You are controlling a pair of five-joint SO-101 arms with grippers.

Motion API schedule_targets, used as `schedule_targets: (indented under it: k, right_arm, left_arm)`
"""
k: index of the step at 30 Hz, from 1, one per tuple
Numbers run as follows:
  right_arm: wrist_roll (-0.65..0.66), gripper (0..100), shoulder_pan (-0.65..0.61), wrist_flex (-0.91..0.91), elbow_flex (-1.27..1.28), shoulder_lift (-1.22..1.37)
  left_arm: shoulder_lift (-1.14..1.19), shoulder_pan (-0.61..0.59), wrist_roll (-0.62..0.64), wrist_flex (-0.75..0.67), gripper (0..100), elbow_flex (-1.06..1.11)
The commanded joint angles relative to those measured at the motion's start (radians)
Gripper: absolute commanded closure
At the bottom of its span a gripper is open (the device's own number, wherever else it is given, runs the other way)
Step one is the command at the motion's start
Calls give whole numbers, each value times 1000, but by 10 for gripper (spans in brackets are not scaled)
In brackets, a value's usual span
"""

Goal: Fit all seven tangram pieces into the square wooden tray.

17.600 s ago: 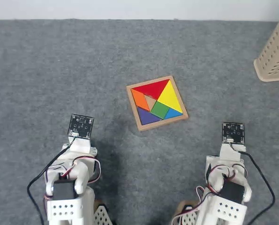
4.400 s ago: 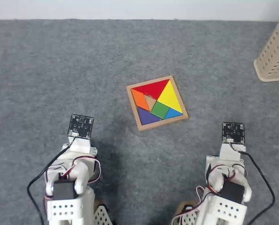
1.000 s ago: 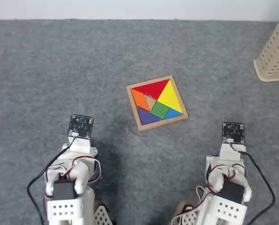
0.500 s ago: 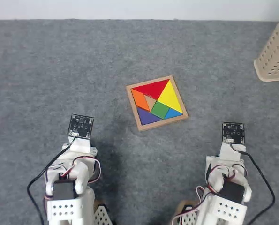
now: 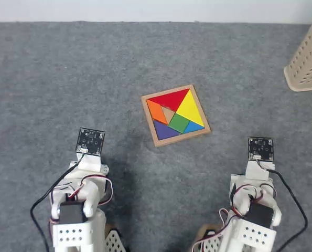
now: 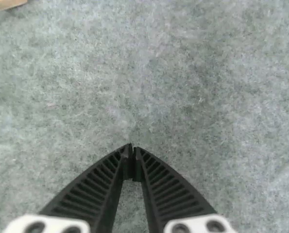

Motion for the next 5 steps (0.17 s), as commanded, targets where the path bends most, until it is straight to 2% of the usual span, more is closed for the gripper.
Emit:
schedule_targets:
  k: [1, 5]
  right_arm:
    - [15, 990, 15, 5, 8, 13]
    - [15, 990, 15, 5, 8, 13]
  left_arm:
    - [0, -5, -8, 5, 988, -8]
    - [0, -5, -8, 5, 988, -8]
